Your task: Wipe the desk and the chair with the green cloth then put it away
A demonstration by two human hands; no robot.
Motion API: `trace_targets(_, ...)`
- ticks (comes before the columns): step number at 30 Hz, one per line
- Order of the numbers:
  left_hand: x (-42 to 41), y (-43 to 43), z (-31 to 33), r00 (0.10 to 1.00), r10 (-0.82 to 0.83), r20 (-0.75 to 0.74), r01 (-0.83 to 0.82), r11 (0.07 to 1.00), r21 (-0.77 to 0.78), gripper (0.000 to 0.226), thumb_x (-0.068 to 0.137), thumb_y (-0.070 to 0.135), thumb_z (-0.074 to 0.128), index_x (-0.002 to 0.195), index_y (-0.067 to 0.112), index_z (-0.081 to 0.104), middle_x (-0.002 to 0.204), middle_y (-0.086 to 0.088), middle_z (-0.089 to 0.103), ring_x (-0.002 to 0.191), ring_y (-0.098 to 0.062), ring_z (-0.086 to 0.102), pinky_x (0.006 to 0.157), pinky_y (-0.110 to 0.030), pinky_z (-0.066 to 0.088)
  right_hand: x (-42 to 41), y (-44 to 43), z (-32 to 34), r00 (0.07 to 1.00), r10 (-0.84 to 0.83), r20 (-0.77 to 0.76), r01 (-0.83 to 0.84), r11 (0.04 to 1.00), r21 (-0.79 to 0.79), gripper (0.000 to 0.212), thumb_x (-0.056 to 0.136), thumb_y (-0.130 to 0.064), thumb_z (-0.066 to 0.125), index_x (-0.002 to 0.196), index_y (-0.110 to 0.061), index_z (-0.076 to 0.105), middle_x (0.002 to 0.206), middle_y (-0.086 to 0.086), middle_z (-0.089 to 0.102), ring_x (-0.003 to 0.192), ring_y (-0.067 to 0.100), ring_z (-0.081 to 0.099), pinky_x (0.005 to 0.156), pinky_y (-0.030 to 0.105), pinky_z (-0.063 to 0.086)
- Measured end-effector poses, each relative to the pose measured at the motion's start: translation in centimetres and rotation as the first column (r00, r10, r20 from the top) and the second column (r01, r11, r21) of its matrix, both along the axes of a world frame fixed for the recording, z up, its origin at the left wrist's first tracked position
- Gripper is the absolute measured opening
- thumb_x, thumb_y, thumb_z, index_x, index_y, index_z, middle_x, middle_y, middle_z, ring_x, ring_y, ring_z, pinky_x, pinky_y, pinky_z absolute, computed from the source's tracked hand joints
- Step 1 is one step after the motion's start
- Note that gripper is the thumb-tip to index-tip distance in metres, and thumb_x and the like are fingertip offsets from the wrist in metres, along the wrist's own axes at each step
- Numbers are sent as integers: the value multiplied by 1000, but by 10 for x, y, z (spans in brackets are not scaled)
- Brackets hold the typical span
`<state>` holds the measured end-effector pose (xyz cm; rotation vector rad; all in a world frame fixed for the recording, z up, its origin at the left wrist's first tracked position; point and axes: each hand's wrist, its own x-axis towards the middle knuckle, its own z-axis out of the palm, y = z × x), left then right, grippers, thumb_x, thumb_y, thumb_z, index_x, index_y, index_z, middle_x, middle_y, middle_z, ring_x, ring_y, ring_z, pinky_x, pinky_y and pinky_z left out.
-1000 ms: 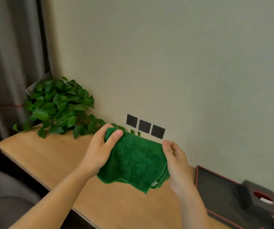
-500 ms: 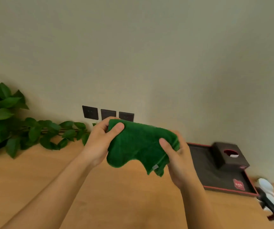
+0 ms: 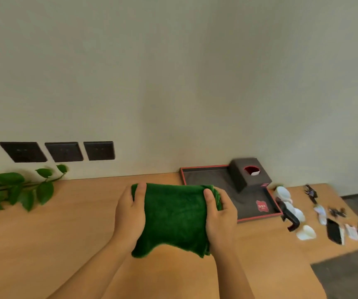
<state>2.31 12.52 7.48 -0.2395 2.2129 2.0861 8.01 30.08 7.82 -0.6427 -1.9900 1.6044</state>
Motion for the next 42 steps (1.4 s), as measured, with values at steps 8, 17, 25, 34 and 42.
trace_targets(8, -40, 131, -53, 941, -205, 268, 146, 963, 224, 27, 101, 41, 45, 113, 24, 62, 111, -2, 69, 102, -20, 68, 83, -39, 58, -52, 146, -54, 975, -51, 215, 32, 995, 94, 22, 101, -36, 54, 89, -24, 68, 85, -4, 69, 82, 9, 64, 74, 35, 53)
trace_targets(17, -96, 225, -145, 926, -15, 376, 9, 1000, 17, 35, 104, 33, 37, 132, 19, 53, 127, -3, 62, 112, -21, 59, 98, -39, 49, -142, 250, -133, 862, 196, 467, -220, 975, -3, 22, 100, -36, 56, 99, -17, 66, 98, 8, 71, 86, 23, 67, 71, 36, 54)
trace_targets(25, -97, 266, -202, 948, -311, 72, 257, 612, -748, 65, 103, 26, 40, 157, 25, 2, 166, -11, -18, 153, -28, -14, 123, -38, 5, -152, 241, -207, 868, 81, 490, -450, 547, 706, 44, 101, -29, 52, 144, -22, 47, 156, 12, 38, 141, 33, 36, 112, 51, 34)
trace_targets(34, -101, 265, -212, 883, -431, 185, 333, 296, -895, 61, 98, 43, 16, 154, 21, 27, 163, -11, 25, 150, -32, 22, 118, -52, 25, -159, 229, -216, 716, 96, 691, -660, 413, 627, 63, 98, -54, 7, 157, -36, 13, 168, -1, 4, 154, 24, -3, 124, 45, 0)
trace_targets(42, -109, 241, -167, 785, -551, 285, 507, 306, -805, 68, 101, 55, 15, 157, 25, -8, 159, 4, -28, 151, -16, -21, 124, -35, -3, -162, 202, -175, 507, -19, 862, -710, 558, 430, 59, 105, -49, 24, 159, -30, 9, 168, 5, 7, 154, 30, 5, 121, 54, 15)
